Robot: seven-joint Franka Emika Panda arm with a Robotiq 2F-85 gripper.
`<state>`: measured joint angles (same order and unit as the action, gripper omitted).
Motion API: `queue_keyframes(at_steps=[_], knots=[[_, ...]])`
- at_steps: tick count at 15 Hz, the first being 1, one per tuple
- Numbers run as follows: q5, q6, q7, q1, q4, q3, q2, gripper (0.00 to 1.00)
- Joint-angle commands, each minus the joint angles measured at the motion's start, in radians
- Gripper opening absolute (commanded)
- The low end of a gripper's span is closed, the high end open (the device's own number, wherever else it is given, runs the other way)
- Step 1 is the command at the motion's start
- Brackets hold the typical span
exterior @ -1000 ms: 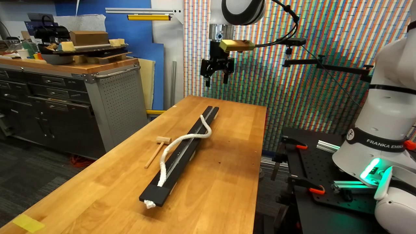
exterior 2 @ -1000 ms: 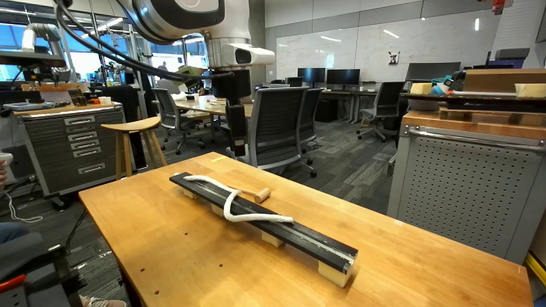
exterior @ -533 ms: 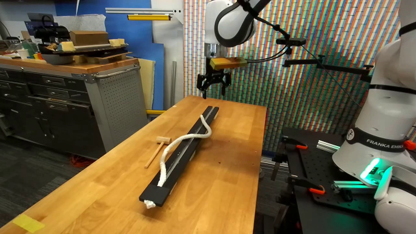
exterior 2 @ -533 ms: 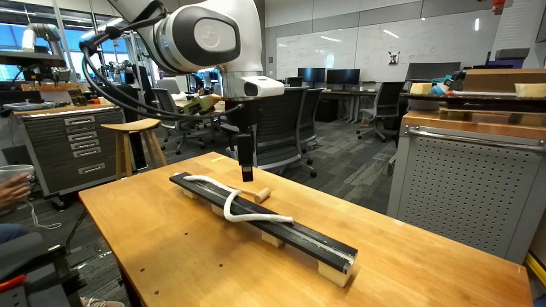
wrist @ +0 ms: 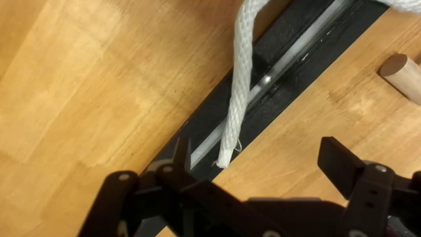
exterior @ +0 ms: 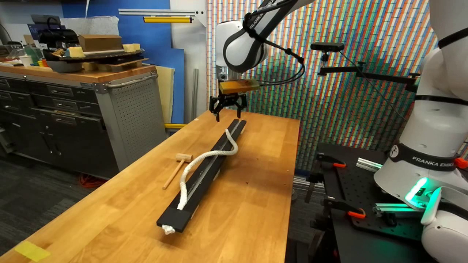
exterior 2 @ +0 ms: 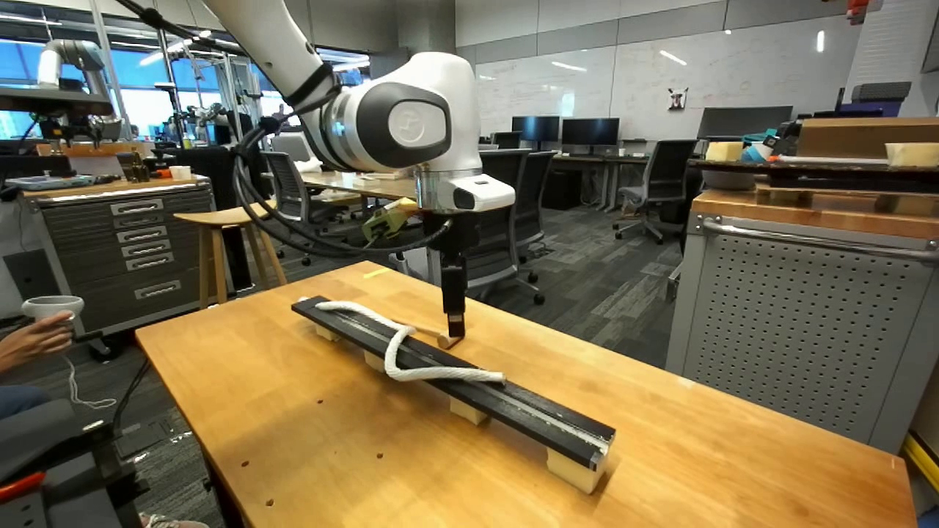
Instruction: Lay the white rope on the black board
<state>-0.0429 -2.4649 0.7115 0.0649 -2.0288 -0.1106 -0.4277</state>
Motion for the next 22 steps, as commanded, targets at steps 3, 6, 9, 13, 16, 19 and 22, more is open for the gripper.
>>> queue_keyframes(at_steps=[3,6,9,13,16,19,22], knots=[[0.042,0.02,0.05,-0.033,0.132,-0.048,-0.125,1.0],[0.09,0.022,0.028,-0.013,0.162,-0.039,-0.165,1.0],[0.151,0.025,0.008,0.006,0.179,-0.028,-0.187,1.0],[0.205,0.028,-0.008,0.021,0.184,-0.025,-0.195,1.0],[0.236,0.031,-0.024,0.032,0.178,-0.023,-0.191,1.0],[0.26,0.043,-0.047,0.042,0.178,-0.019,-0.191,1.0],[0.265,0.075,-0.082,0.046,0.183,-0.018,-0.198,1.0]])
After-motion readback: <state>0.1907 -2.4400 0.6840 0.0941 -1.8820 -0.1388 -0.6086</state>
